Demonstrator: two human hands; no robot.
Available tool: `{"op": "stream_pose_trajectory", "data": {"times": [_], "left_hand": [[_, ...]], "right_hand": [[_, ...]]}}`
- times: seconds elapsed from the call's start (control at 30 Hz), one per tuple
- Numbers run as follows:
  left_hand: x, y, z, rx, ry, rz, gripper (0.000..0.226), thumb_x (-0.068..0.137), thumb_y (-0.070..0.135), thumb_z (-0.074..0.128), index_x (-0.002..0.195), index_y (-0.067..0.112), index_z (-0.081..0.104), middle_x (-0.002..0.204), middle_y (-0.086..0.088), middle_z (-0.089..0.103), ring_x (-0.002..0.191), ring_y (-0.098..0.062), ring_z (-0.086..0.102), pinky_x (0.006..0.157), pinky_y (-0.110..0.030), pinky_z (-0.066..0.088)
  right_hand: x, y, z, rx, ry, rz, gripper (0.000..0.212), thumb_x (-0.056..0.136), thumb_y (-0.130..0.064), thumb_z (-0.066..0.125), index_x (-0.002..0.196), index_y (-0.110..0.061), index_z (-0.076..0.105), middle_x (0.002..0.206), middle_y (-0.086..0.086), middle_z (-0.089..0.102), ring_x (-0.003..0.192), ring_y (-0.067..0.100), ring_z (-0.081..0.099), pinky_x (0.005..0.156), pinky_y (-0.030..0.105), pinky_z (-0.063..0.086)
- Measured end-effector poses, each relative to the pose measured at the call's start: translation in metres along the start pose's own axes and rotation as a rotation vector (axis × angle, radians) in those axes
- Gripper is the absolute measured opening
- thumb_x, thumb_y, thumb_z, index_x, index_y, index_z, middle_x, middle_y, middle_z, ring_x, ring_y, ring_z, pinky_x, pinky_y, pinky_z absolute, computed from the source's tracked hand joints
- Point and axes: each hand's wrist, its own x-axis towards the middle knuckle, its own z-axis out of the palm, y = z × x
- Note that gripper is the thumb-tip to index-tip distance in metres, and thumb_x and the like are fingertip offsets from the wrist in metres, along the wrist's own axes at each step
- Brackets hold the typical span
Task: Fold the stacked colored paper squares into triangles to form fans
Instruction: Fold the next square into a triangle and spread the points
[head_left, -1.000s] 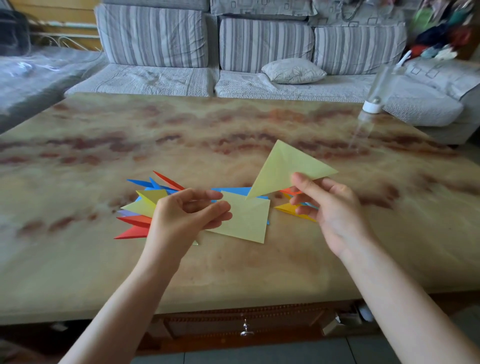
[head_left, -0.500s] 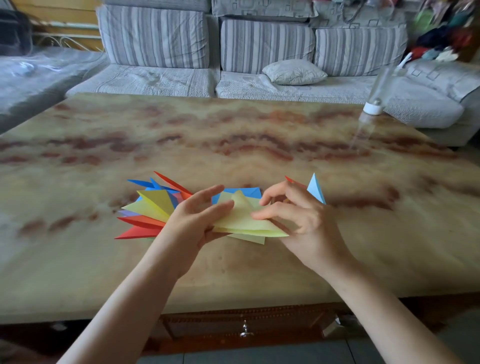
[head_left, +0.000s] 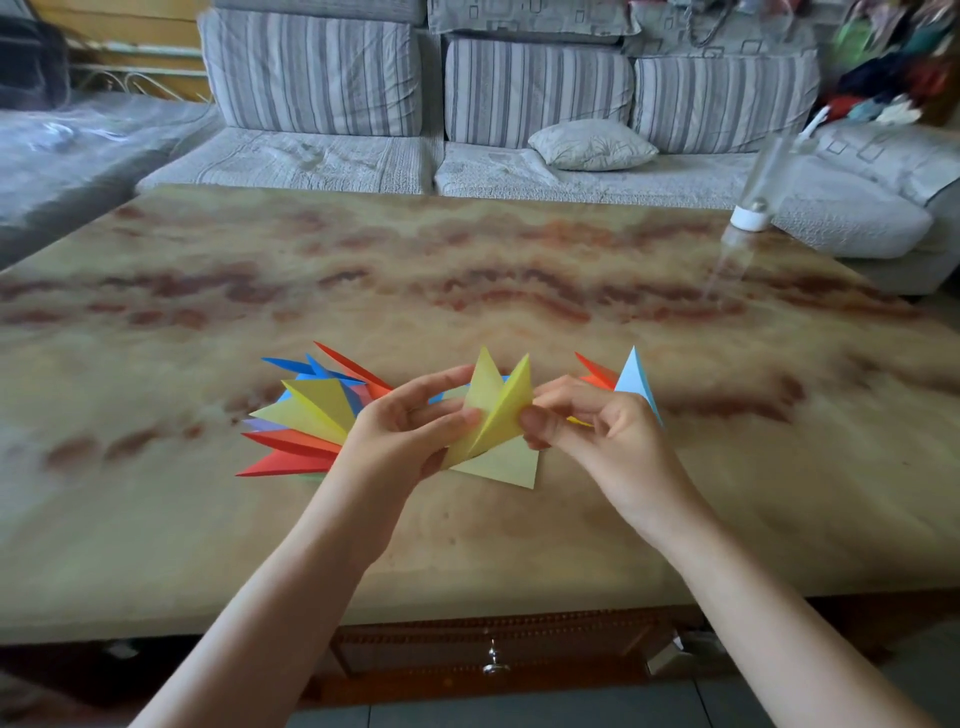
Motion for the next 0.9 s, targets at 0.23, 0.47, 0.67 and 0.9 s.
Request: {"op": "stream_pose_trajectory", "data": {"times": [0.23,0.47,0.67,0.9], "left_hand": [[-0.002,-0.001,0.011,0.066,-0.021,0.029,0.021,0.090,0.012,0.056,0.105,0.018,0.069,0.097,-0.005,0.074,0.090,-0.013,0.069,0.085,-0.025,0.053],[-0.003,-0.001,0.015,0.155,0.076,0.139,0.019,0.090,0.017,0.058,0.101,0.009,0.071,0.091,-0.005,0.075,0.086,-0.014,0.071,0.071,-0.021,0.056],[-0.005,-0.002,0.018,0.106,0.147,0.194,0.016,0.083,0.002,0.065,0.090,0.014,0.072,0.082,0.001,0.076,0.076,-0.009,0.072,0.064,-0.018,0.054],[-0.008,-0.001,0.022,0.031,0.140,0.163,0.017,0.082,0.005,0.066,0.098,0.007,0.071,0.088,-0.007,0.075,0.084,-0.019,0.072,0.069,-0.022,0.057]], "right_hand": [[0.001,-0.002,0.003,0.150,0.172,0.150,0.010,0.076,-0.002,0.072,0.077,-0.010,0.066,0.070,-0.003,0.067,0.069,0.012,0.064,0.060,0.032,0.058],[0.000,-0.003,0.001,0.062,0.140,0.158,0.011,0.077,-0.001,0.073,0.078,-0.012,0.070,0.071,-0.004,0.070,0.069,0.012,0.064,0.060,0.027,0.056],[-0.002,-0.006,0.005,0.099,0.167,0.214,0.011,0.075,-0.018,0.074,0.080,-0.009,0.071,0.071,0.000,0.070,0.065,0.012,0.065,0.060,0.032,0.058],[-0.003,-0.007,0.011,0.117,0.146,0.305,0.027,0.066,-0.032,0.072,0.078,-0.008,0.072,0.069,0.003,0.072,0.063,0.015,0.066,0.064,0.033,0.057]]}}
